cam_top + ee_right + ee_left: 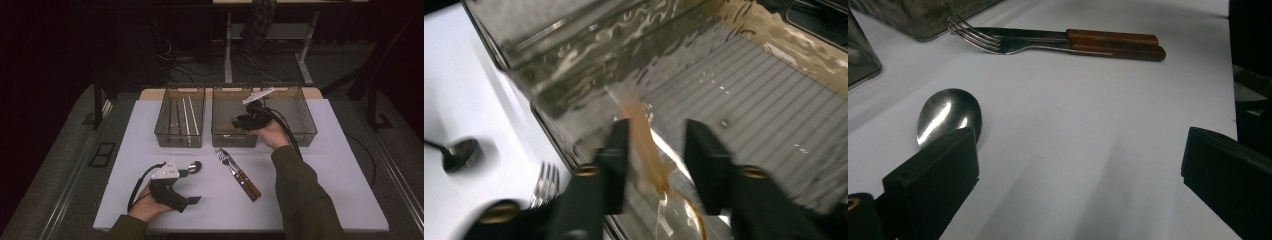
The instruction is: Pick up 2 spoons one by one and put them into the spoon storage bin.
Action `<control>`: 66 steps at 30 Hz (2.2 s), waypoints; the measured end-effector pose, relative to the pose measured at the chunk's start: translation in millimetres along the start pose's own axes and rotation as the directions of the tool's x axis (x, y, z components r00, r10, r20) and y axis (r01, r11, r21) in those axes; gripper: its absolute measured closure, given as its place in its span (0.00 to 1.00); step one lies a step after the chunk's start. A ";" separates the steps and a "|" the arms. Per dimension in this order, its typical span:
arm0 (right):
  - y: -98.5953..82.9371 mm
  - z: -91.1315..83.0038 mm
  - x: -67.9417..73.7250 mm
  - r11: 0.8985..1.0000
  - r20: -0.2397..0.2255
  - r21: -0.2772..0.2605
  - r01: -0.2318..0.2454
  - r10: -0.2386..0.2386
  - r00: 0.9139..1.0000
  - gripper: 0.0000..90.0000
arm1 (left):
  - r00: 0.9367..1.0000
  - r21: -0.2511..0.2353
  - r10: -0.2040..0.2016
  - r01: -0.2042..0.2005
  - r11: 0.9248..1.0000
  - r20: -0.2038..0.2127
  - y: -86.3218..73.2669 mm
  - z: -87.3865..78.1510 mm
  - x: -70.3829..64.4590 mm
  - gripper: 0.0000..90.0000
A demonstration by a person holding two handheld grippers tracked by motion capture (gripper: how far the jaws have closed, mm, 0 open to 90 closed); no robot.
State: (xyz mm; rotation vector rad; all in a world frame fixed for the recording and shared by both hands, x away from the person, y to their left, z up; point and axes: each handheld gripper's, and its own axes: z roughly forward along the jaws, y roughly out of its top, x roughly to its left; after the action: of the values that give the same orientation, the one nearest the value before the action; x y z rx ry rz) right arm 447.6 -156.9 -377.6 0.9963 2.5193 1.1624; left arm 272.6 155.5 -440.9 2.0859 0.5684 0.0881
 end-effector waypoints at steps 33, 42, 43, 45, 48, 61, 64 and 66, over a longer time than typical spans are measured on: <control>-88.5 -80.6 38.8 0.970 0.033 -0.234 -0.059 0.068 0.997 0.18 | 1.000 0.007 -0.009 0.009 1.000 -0.018 -0.7 0.5 1.4 0.00; -135.3 -88.5 46.2 0.978 0.033 -0.203 -0.058 0.066 0.997 0.18 | 1.000 0.007 -0.009 0.009 1.000 -0.022 -0.6 0.0 1.3 0.00; -140.0 -89.1 46.9 0.979 0.031 -0.198 -0.056 0.063 0.998 0.18 | 1.000 0.007 -0.009 0.009 1.000 -0.023 -0.6 -0.1 1.3 0.00; -148.3 -91.2 48.0 0.980 0.035 -0.191 -0.052 0.060 0.998 0.18 | 1.000 0.008 -0.008 0.009 1.000 -0.024 -0.6 -0.1 1.2 0.00; -159.4 -96.5 49.1 0.979 0.034 -0.195 -0.058 0.066 0.997 0.18 | 1.000 0.007 -0.009 0.010 1.000 -0.028 -0.6 -0.5 1.3 0.00; -202.9 -119.0 52.1 0.974 0.063 -0.217 -0.071 0.086 0.994 0.18 | 0.994 0.025 -0.034 0.036 0.999 -0.102 4.7 -3.2 5.8 0.06; -208.9 -123.1 55.7 0.974 0.053 -0.216 -0.074 0.087 0.995 0.18 | 0.992 0.018 -0.041 0.044 0.999 -0.123 10.0 -6.3 10.8 0.14; -211.9 -124.1 57.2 0.976 0.045 -0.207 -0.072 0.084 0.995 0.18 | 0.989 0.005 -0.060 0.061 0.998 -0.138 14.4 -6.2 16.1 0.17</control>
State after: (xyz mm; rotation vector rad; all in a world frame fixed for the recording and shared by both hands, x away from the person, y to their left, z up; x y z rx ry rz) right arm 246.1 -293.3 -443.6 1.0648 2.2812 1.3662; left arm 290.4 160.8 -428.2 2.0801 0.7166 0.1958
